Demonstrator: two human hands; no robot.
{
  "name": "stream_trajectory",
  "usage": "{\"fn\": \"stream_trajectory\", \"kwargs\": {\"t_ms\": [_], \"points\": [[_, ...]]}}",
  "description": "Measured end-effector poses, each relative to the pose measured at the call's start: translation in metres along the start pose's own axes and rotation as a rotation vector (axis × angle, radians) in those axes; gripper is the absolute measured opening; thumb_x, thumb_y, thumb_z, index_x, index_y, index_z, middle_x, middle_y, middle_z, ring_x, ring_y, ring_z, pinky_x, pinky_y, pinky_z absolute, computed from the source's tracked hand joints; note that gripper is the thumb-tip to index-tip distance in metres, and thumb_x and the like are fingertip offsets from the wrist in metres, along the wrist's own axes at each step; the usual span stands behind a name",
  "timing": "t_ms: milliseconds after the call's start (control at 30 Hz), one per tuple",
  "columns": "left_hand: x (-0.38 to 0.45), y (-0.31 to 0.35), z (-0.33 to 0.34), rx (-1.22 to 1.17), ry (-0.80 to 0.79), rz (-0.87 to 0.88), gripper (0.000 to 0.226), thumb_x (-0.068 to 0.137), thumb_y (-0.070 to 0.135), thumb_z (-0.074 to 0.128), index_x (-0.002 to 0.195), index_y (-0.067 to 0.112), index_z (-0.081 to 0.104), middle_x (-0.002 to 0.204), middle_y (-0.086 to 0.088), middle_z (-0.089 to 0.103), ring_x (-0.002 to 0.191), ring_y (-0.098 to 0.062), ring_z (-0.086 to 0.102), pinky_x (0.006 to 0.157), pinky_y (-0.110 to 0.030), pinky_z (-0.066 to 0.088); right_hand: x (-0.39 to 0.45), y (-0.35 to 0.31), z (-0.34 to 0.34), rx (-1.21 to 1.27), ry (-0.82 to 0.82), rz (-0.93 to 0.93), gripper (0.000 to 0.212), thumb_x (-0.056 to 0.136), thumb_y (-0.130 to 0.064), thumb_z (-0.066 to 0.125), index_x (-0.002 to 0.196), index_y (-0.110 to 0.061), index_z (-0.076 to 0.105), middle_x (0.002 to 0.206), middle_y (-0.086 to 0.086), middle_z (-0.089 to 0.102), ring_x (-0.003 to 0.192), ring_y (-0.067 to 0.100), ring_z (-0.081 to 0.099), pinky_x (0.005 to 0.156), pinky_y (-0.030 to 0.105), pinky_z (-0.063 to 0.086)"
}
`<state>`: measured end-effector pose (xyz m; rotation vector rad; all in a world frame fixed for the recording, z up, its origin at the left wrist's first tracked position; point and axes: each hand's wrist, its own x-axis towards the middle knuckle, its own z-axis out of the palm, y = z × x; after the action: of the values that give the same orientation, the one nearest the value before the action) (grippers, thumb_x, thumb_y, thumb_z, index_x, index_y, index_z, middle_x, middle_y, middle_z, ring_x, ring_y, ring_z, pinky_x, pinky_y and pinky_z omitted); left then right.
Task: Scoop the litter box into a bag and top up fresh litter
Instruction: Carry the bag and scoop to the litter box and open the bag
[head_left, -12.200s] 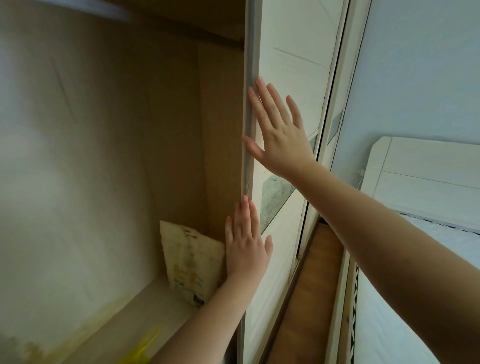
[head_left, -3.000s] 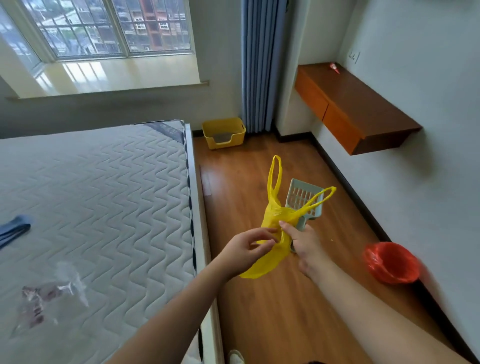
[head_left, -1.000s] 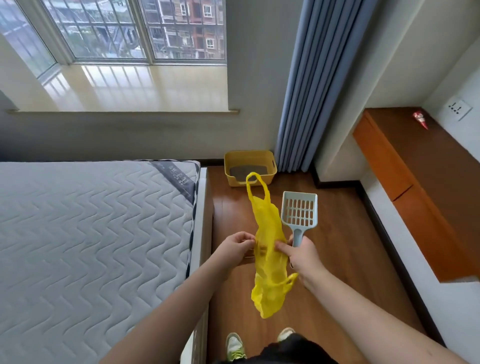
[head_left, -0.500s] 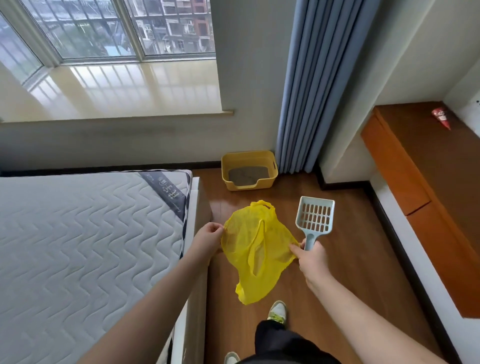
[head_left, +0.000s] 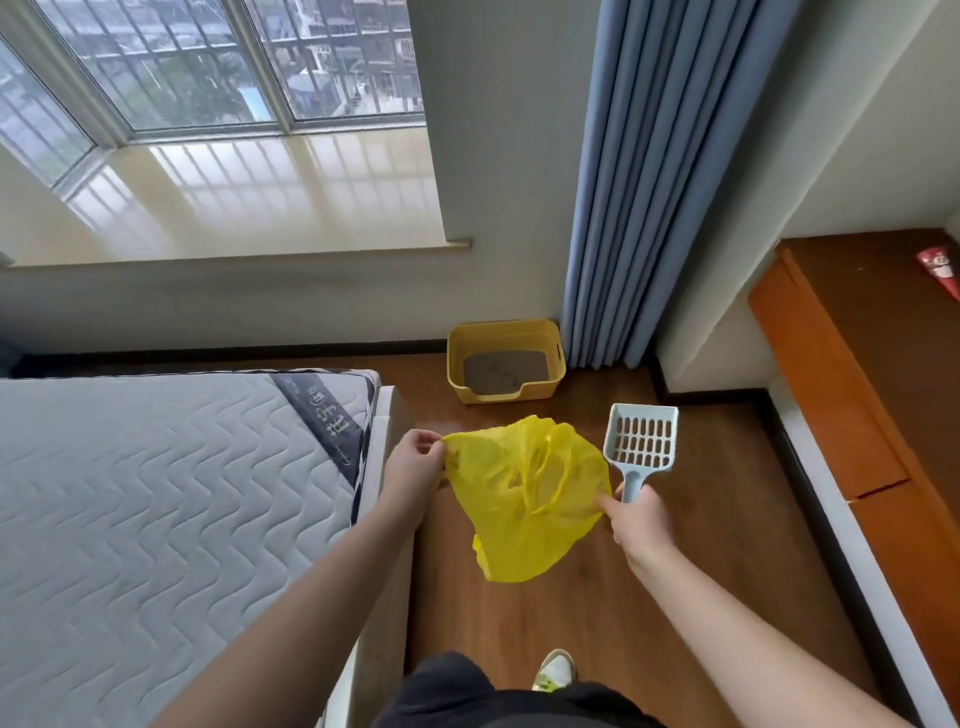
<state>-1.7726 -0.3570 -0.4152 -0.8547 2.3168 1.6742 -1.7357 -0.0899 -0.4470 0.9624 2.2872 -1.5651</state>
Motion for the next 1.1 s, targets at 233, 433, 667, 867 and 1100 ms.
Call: {"fn": "stream_trajectory", "kwargs": {"t_ms": [233, 433, 667, 867, 1100], "points": [[0.052, 0.018, 0.008, 0.15, -0.14, 0.161, 0.004, 0.093, 0.021, 0.06, 0.092, 0.024, 0.062, 0.092, -0.001, 0.072, 0.082, -0.016, 0.069, 0.072, -0.032, 0.06, 0.033, -0.045, 0.046, -0.056, -0.068, -0.125, 0.036, 0.076, -0.028, 0.08, 0.094, -0.009, 0.056, 0.087, 0.003, 0.059, 0.081, 0.021, 0.058, 0.066, 0.032, 0.046], [0.123, 0.043, -0.01, 0.463, -0.136, 0.362, 0.011, 0.096, 0.018, 0.057, 0.095, 0.028, 0.06, 0.092, 0.007, 0.066, 0.08, -0.01, 0.06, 0.065, -0.021, 0.047, 0.062, -0.106, 0.073, -0.12, 0.137, -0.265, 0.044, 0.073, -0.04, 0.081, 0.086, -0.013, 0.049, 0.079, 0.002, 0.053, 0.069, 0.016, 0.051, 0.053, 0.024, 0.034], [0.181, 0.084, -0.029, 0.756, -0.188, 0.608, 0.017, 0.091, 0.011, 0.049, 0.099, 0.025, 0.05, 0.081, -0.001, 0.062, 0.07, -0.025, 0.056, 0.057, -0.033, 0.045, 0.066, -0.195, 0.112, -0.105, 0.119, -0.538, 0.044, 0.068, -0.04, 0.083, 0.084, -0.024, 0.045, 0.073, -0.009, 0.048, 0.065, 0.001, 0.047, 0.057, 0.01, 0.036], [0.209, 0.099, -0.025, 0.858, -0.455, 0.888, 0.025, 0.087, 0.0, 0.053, 0.09, 0.019, 0.07, 0.103, 0.001, 0.065, 0.086, -0.025, 0.063, 0.067, -0.029, 0.044, 0.094, -0.225, 0.156, -0.443, -0.091, -0.447, 0.042, 0.069, -0.031, 0.084, 0.086, -0.02, 0.047, 0.083, -0.005, 0.053, 0.076, 0.014, 0.05, 0.063, 0.023, 0.03], [0.225, 0.106, -0.015, 0.858, -0.552, 0.977, 0.037, 0.085, -0.007, 0.052, 0.107, 0.015, 0.073, 0.122, 0.0, 0.065, 0.105, -0.023, 0.063, 0.089, -0.032, 0.048, 0.126, -0.221, 0.166, -0.641, -0.167, -0.396, 0.048, 0.065, -0.038, 0.084, 0.086, -0.016, 0.047, 0.09, -0.001, 0.052, 0.092, 0.022, 0.055, 0.073, 0.03, 0.038]]}}
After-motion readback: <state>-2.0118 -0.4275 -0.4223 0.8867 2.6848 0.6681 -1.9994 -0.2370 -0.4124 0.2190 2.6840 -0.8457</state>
